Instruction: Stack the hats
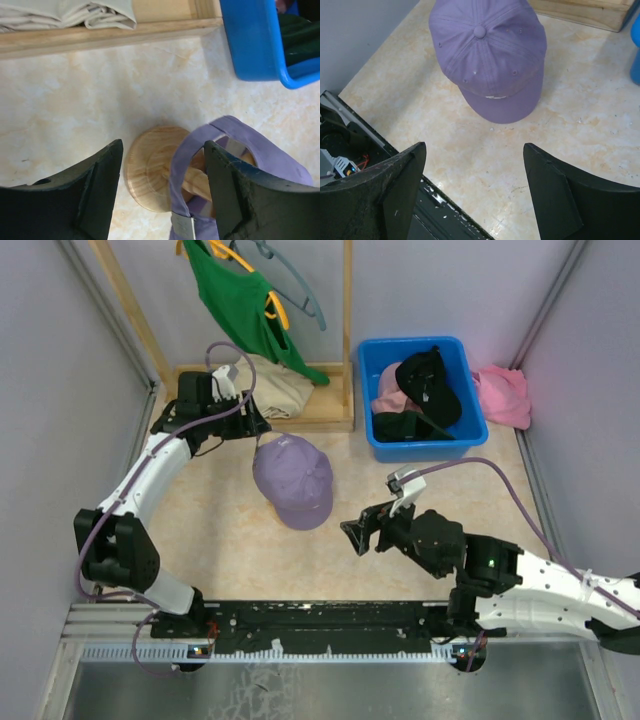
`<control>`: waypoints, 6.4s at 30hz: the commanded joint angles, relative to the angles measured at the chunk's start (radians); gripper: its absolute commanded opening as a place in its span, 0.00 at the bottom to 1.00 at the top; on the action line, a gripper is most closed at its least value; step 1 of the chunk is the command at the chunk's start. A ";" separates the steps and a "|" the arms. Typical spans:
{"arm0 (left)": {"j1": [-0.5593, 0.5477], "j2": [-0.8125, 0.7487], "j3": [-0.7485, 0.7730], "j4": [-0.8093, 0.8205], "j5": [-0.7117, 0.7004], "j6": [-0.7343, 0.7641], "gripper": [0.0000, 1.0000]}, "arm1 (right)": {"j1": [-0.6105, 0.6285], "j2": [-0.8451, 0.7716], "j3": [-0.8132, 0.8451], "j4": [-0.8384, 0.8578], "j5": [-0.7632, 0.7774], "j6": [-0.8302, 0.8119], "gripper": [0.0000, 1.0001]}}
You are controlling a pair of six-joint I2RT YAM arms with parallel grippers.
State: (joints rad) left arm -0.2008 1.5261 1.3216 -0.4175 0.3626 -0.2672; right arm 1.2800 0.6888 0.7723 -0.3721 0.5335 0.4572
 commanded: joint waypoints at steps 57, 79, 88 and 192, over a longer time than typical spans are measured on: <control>-0.035 -0.024 0.141 -0.119 -0.009 0.115 0.67 | -0.195 0.038 0.006 -0.030 -0.058 -0.010 0.82; -0.035 0.022 0.042 -0.096 0.007 0.140 0.48 | -0.209 0.039 -0.013 -0.020 -0.067 -0.003 0.82; -0.035 -0.009 -0.006 -0.114 -0.097 0.102 0.15 | -0.246 0.027 0.000 -0.039 -0.071 -0.018 0.82; -0.035 -0.468 -0.089 -0.237 -0.322 -0.111 0.78 | -1.430 0.869 0.175 0.732 -0.993 0.872 0.00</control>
State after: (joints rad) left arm -0.2340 1.0714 1.1694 -0.6437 0.0418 -0.3866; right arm -0.1425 1.6222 0.9428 0.2729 -0.4141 1.3865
